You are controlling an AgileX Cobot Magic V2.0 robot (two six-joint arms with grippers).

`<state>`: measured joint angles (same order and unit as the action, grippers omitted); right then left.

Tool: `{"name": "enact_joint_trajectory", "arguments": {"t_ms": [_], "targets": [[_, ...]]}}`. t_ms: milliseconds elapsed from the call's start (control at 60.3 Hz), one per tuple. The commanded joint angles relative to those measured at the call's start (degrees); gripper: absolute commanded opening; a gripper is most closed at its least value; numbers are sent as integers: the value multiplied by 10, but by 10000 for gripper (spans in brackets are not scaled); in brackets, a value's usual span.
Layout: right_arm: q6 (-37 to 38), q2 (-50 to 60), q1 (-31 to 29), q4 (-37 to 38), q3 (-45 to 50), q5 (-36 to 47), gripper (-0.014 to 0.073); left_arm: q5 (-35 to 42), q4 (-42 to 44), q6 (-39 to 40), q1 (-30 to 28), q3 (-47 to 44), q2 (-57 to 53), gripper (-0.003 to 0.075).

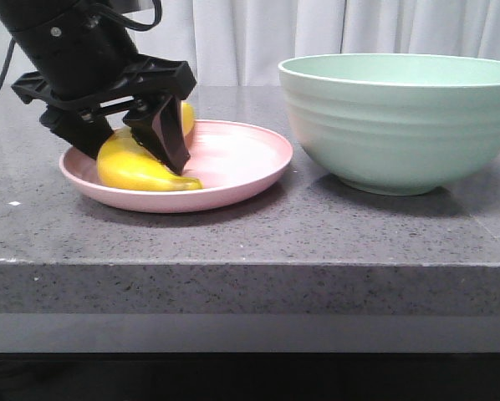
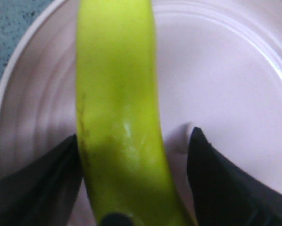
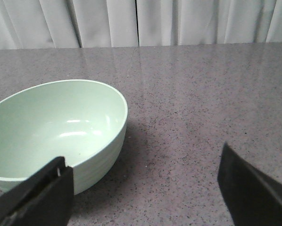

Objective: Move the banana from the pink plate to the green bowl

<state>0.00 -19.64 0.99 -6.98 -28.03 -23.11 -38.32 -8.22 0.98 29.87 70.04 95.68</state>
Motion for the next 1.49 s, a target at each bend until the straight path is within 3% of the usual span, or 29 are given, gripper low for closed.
{"name": "enact_joint_trajectory", "arguments": {"t_ms": [0, 232, 365, 464, 564, 680, 796, 945, 1144, 1260, 1475], "targets": [[-4, -8, -3, -1, -18, 42, 632, 39, -5, 5, 3, 17, -22, 340], [-4, -8, -3, -1, -18, 42, 632, 106, 10, 5, 3, 24, -22, 152], [-4, -8, -3, -8, -18, 39, 632, 87, 13, 4, 3, 68, -38, 132], [-4, -13, -3, -53, -19, 38, 632, 70, 13, 2, 14, 94, -62, 132], [-4, -34, -3, -142, -26, 37, 632, 66, 13, -1, 43, 105, -96, 133], [-6, -84, -2, -296, -37, 34, 632, 65, 13, -1, 96, 106, -132, 133], [-51, -134, 3, -414, -52, 21, 632, 62, 13, -1, 151, 106, -157, 133], [-198, -198, 21, -615, -84, -27, 631, 42, 13, -1, 205, 106, -172, 133], [-409, -263, 27, -867, -113, -124, 631, 28, 13, -1, 224, 106, -172, 133], [-485, -304, 27, -964, -116, -155, 631, 28, 13, -1, 226, 106, -172, 133], [-522, -384, 27, -1019, -116, -247, 631, 29, 13, -1, 226, 106, -172, 133]]}}
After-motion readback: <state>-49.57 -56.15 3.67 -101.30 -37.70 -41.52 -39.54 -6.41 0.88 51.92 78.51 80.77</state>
